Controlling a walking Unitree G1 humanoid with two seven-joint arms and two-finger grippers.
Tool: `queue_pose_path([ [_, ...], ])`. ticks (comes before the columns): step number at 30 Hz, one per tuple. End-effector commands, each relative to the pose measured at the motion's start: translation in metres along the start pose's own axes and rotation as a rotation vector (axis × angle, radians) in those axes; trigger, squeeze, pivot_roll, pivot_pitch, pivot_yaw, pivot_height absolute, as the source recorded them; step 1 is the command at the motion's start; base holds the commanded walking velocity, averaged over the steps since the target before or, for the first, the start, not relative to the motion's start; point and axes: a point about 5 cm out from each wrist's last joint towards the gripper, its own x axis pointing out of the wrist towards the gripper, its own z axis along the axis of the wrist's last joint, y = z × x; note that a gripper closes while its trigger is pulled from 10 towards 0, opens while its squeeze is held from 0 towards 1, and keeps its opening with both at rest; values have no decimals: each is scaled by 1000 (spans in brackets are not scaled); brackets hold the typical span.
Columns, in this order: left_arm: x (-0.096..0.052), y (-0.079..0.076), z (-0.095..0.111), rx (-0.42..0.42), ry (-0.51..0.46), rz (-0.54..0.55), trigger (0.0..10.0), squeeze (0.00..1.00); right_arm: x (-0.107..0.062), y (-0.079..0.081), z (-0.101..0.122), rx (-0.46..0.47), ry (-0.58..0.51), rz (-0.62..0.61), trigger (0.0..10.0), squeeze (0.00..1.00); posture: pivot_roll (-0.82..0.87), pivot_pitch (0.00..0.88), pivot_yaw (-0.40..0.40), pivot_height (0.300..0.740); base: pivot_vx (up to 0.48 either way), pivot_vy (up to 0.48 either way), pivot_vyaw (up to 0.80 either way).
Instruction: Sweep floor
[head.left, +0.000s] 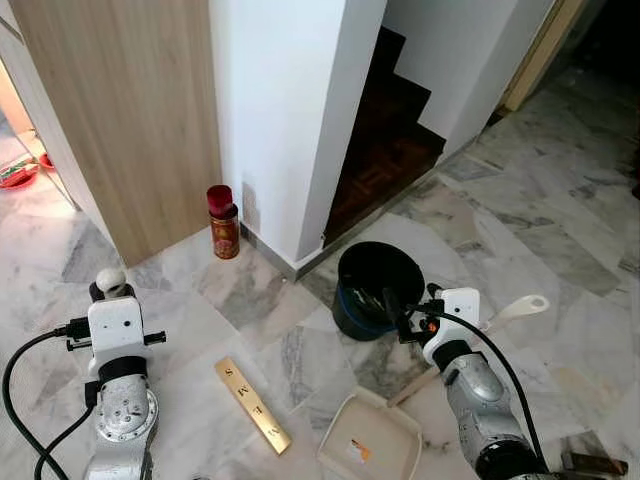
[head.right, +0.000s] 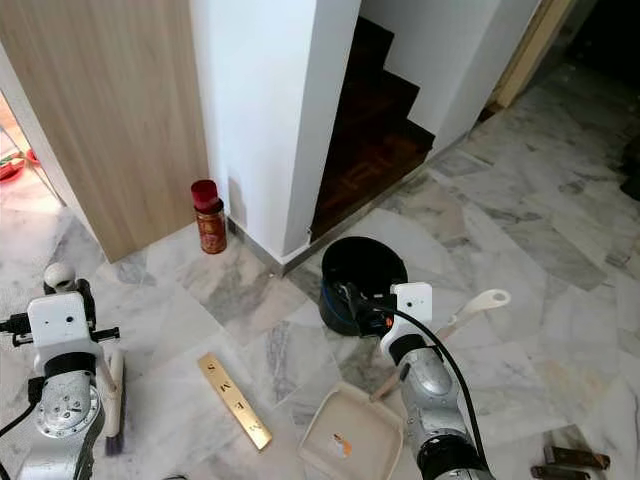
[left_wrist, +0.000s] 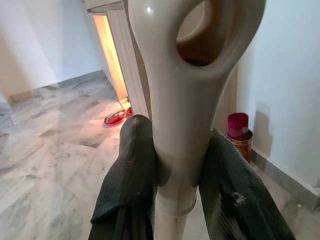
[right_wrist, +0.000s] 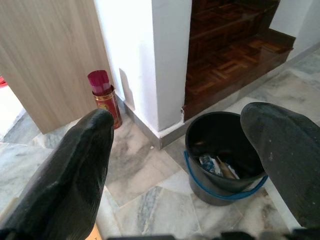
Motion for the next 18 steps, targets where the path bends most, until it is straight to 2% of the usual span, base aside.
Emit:
queue_pose_path([
  [1, 2, -1, 8, 8, -52, -5, 10000, 0, -1, -5, 2, -1, -8, -17, 10000, 0, 130, 120, -145, 740, 0, -247, 0],
  [9, 2, -2, 9, 4, -54, -4, 10000, 0, -1, -12, 3, 5, -5, -69, 10000, 0, 129, 120, -144, 740, 0, -283, 0],
  [17, 2, -1, 9, 2, -54, -3, 10000, 0, -1, -9, 3, 4, -3, -56, 10000, 0, 129, 121, -146, 740, 0, -259, -770],
  [18, 2, -1, 9, 3, -55, -2, 10000, 0, -1, -9, 3, 3, -14, -54, 10000, 0, 129, 121, -146, 740, 0, -251, 0],
])
